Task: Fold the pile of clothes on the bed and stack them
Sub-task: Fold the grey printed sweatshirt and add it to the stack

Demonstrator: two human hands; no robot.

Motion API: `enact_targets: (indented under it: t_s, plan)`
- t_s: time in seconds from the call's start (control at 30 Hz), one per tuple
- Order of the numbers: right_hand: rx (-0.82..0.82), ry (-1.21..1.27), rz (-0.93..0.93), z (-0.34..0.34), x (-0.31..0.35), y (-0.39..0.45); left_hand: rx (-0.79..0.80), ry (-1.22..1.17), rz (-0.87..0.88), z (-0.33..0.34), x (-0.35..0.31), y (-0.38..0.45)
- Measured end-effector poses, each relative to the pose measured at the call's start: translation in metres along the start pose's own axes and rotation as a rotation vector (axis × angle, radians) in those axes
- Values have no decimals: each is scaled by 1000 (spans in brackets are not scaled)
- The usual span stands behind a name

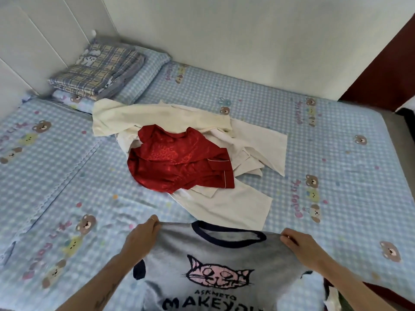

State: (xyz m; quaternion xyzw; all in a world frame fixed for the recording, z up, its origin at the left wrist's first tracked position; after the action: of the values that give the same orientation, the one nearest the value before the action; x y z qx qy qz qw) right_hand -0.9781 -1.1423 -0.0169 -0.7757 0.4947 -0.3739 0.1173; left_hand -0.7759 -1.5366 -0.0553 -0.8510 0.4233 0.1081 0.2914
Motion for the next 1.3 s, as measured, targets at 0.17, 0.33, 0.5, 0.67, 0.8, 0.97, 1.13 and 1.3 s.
enact_targets:
  t_s: [0.17, 0.33, 0.5, 0.67, 0.8, 0.97, 1.13, 1.3]
  plan:
    - [-82, -39, 54, 4, -24, 120, -29, 32, -32, 29, 9, 115]
    - [-149, -101, 98, 6, -51, 243, -107, 64, 16, 65, 7, 228]
    - [-286, -138, 118, 11, -66, 331, -170, 132, -5, 86, 6, 312]
    - [-577, -37, 203, 54, -66, 309, -439, 235, 115, 119, 9, 276]
    - [-487, -225, 16, 145, -68, 203, -180, 273, 446, 212, 29, 137]
    - [-231, -285, 283, 206, -135, 94, -81, 286, 362, 231, 85, 26]
    - [-312, 150, 532, 241, -143, -10, -118, -46, -352, 223, 120, -68]
    - [-269, 445, 637, 283, -123, -55, -25, -425, -705, 232, 108, -100]
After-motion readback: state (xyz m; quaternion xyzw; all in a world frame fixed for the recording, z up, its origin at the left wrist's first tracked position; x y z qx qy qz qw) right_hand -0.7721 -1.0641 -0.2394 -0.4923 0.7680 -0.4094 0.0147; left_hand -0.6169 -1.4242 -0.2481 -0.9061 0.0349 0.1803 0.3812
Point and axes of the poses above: each hand's wrist, its own y-axis towards the middle knuckle, its own z-axis out of the palm, x = y × z, the point moved 3 cm from there along y, towards the middle knuckle, and after that the axes turned 1 degree about -z, right-handed, at the moved point
